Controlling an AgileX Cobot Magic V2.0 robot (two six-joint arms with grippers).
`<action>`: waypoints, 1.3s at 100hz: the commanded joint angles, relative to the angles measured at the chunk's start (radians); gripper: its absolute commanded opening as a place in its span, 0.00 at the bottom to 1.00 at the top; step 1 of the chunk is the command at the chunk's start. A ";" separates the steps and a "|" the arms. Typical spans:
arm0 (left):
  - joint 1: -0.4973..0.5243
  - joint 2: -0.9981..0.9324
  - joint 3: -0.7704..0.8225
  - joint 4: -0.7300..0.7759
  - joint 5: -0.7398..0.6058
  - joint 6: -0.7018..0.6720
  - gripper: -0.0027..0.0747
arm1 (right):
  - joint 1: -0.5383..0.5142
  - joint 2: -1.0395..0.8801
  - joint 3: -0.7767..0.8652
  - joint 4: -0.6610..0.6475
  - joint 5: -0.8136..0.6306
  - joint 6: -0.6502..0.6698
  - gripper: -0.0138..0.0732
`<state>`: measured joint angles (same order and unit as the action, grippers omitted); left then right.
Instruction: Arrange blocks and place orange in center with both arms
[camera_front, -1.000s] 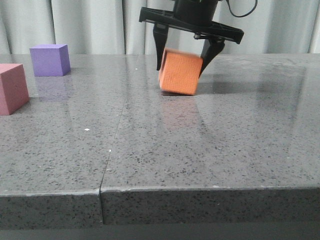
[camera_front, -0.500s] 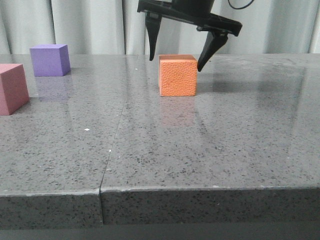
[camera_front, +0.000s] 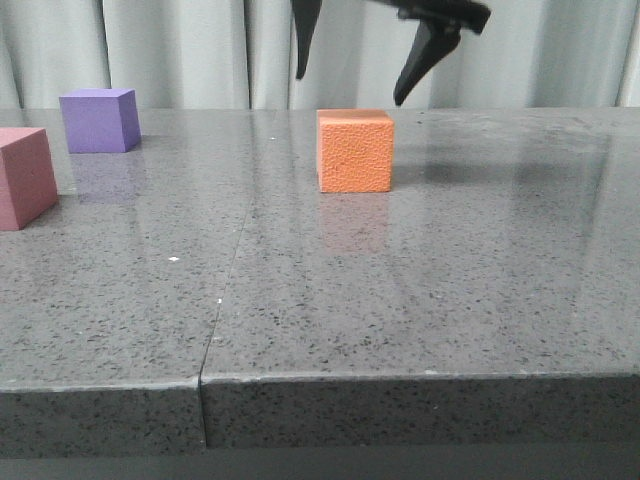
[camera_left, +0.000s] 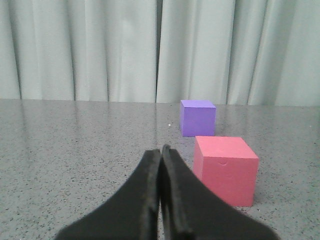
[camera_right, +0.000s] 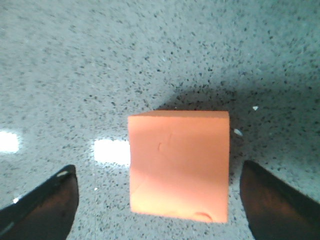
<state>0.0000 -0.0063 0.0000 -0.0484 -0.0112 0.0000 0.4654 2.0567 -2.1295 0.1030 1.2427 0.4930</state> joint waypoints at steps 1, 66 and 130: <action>-0.004 -0.026 -0.001 -0.008 -0.079 0.000 0.01 | 0.001 -0.097 -0.034 -0.002 0.092 -0.041 0.90; -0.004 -0.026 -0.001 -0.008 -0.079 0.000 0.01 | 0.001 -0.331 0.123 -0.003 0.074 -0.200 0.08; -0.004 -0.026 -0.001 -0.008 -0.079 0.000 0.01 | 0.001 -0.857 0.863 -0.003 -0.409 -0.298 0.08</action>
<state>0.0000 -0.0063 0.0000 -0.0484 -0.0112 0.0000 0.4654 1.3012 -1.3261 0.1030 0.9624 0.2243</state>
